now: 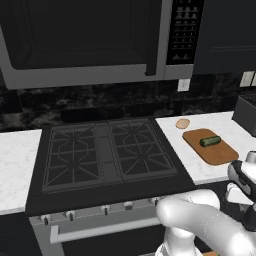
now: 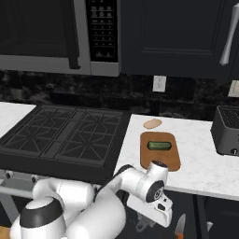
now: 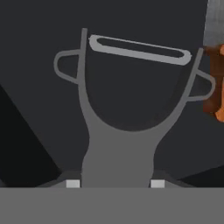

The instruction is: Place the appropriate cutting tool for cutting the cucumber skin on the cutting board.

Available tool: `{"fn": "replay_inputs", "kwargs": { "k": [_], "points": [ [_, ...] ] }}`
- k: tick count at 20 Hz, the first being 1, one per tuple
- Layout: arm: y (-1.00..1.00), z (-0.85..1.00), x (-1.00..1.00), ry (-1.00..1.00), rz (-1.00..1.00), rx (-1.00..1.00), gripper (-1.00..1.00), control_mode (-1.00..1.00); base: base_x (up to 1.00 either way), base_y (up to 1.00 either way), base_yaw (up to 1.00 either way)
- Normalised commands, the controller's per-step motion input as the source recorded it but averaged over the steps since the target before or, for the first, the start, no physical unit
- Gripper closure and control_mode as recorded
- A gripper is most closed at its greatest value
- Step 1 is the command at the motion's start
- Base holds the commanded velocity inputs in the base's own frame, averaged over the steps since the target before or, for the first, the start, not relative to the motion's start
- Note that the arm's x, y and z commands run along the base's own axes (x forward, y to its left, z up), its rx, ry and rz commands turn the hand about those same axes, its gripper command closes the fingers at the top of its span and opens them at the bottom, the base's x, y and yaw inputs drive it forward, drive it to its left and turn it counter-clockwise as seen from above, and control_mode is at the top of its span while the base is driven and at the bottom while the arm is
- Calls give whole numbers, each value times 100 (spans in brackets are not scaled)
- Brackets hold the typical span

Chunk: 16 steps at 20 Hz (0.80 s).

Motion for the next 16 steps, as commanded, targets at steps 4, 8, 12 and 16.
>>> {"fn": "replay_inputs", "kwargs": {
  "k": [4,8,12,16],
  "points": [
    [-8,100,-9,0,-11,-4,100,-100,0,0,0],
    [-29,100,27,0,0,-4,100,-100,0,0,0],
    [-39,83,44,-5,0,-6,100,-100,0,0,0],
    [-52,51,52,-10,1,-1,100,-100,0,0,0]
  ]
}}
